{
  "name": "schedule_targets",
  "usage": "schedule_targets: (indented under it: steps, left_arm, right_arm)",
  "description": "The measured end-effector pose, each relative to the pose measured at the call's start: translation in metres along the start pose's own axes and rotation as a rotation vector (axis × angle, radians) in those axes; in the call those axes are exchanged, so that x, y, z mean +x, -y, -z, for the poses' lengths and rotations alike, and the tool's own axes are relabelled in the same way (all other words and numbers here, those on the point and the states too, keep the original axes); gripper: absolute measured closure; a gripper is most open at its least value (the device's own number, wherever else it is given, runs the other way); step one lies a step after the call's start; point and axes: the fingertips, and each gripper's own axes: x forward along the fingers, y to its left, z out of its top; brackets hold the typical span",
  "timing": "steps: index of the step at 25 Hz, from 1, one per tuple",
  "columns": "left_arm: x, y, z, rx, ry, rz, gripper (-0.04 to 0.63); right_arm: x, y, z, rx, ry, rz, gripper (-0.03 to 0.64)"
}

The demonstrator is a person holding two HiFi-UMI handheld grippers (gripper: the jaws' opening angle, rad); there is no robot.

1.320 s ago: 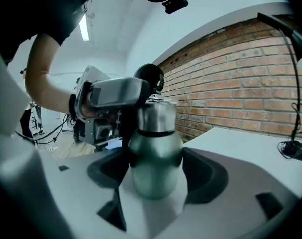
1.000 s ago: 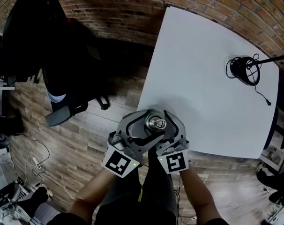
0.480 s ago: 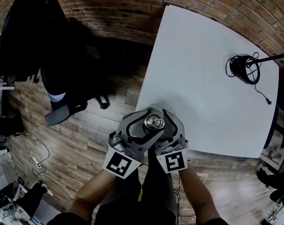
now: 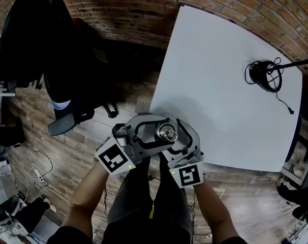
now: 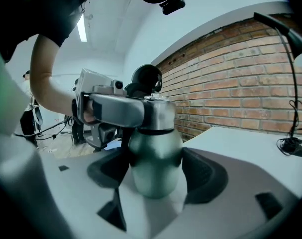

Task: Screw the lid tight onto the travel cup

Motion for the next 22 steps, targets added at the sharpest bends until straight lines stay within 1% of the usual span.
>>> schedule_targets:
  steps: [3, 6, 14, 18, 19, 21, 22]
  left_arm:
    - [-0.003, 0.005, 0.009, -0.053, -0.023, 0.067, 0.336]
    - [-0.001, 0.006, 0.009, -0.051, -0.030, 0.092, 0.336]
    - [-0.002, 0.005, 0.009, -0.065, -0.011, 0.064, 0.336]
    - [-0.001, 0.001, 0.004, -0.030, 0.007, 0.059, 0.333]
    - [-0.001, 0.002, 0.007, -0.040, 0.002, 0.054, 0.331]
    - [0.001, 0.006, 0.015, -0.068, -0.017, 0.049, 0.295]
    - [0.002, 0.007, 0.015, -0.070, -0.017, 0.051, 0.286]
  right_arm:
    - [0.000, -0.001, 0.000, -0.006, -0.003, -0.002, 0.301]
    - [0.000, 0.000, 0.000, 0.002, 0.004, 0.006, 0.301]
    - [0.000, 0.000, 0.000, -0.003, -0.012, 0.013, 0.301]
    - [0.001, -0.001, -0.001, -0.020, -0.041, 0.016, 0.301]
    - [0.000, -0.002, -0.002, -0.029, -0.049, 0.012, 0.301]
    - [-0.003, -0.002, -0.004, -0.046, -0.059, 0.007, 0.301]
    - [-0.006, -0.003, -0.005, -0.053, -0.065, 0.008, 0.301]
